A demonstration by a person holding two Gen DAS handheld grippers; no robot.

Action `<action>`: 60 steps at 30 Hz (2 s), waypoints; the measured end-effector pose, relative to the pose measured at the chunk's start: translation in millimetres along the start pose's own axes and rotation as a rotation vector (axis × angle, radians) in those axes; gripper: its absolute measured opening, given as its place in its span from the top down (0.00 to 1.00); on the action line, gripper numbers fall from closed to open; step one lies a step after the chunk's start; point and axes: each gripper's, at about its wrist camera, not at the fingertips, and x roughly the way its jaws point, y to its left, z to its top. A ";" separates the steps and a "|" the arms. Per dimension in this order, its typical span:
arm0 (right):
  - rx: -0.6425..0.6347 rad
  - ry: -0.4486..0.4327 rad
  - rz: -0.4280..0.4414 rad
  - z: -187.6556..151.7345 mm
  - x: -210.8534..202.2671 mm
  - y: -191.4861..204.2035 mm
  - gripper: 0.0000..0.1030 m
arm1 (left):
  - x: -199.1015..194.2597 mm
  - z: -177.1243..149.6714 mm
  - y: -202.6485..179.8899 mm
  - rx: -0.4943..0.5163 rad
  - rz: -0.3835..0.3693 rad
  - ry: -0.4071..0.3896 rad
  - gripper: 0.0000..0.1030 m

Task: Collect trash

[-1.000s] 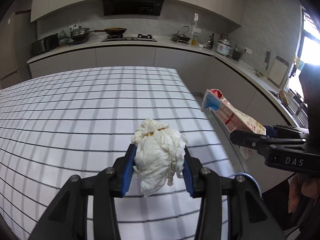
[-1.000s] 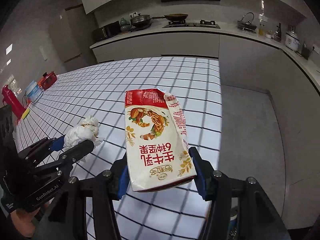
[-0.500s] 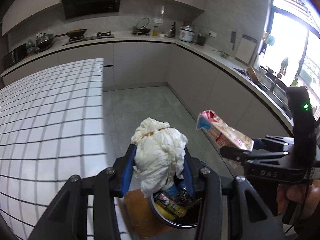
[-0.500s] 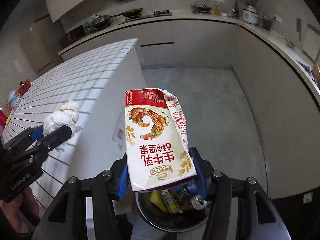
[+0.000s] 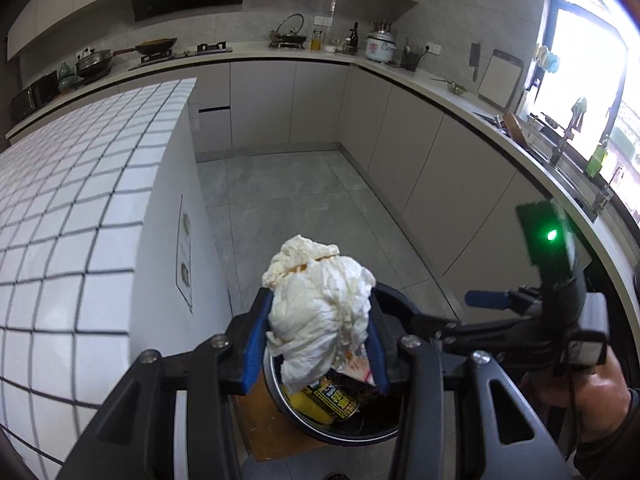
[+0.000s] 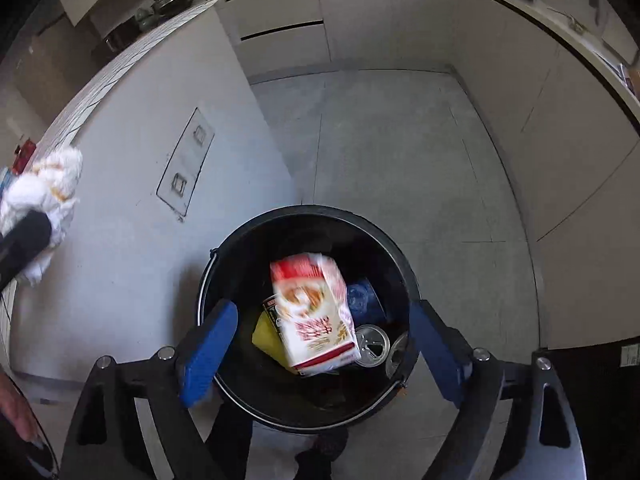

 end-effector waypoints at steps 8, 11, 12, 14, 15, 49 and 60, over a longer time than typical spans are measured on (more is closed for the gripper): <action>0.050 -0.078 -0.046 6.1 -23.9 -27.4 0.13 | 30.9 -24.1 -25.5 -0.033 0.000 0.050 0.56; 0.058 -0.090 -0.056 7.6 -30.1 -38.5 0.13 | 39.8 -30.7 -33.9 -0.046 -0.006 0.063 0.56; 0.058 -0.093 -0.060 7.9 -32.9 -41.9 0.13 | 42.0 -31.6 -35.4 -0.054 -0.010 0.067 0.56; 0.063 -0.102 -0.066 7.8 -38.0 -48.0 0.13 | 46.3 -31.1 -38.9 -0.076 -0.015 0.072 0.56; 0.065 -0.104 -0.066 7.9 -38.6 -50.2 0.13 | 47.2 -29.6 -41.2 -0.082 -0.023 0.064 0.48; -0.115 -0.230 -0.064 -85.9 -188.9 33.3 0.00 | -166.6 -48.8 -27.0 -0.061 0.229 -0.095 0.00; -0.159 -0.305 -0.076 -150.0 -269.9 76.2 0.00 | -239.2 -75.2 -34.4 -0.086 0.221 -0.162 0.00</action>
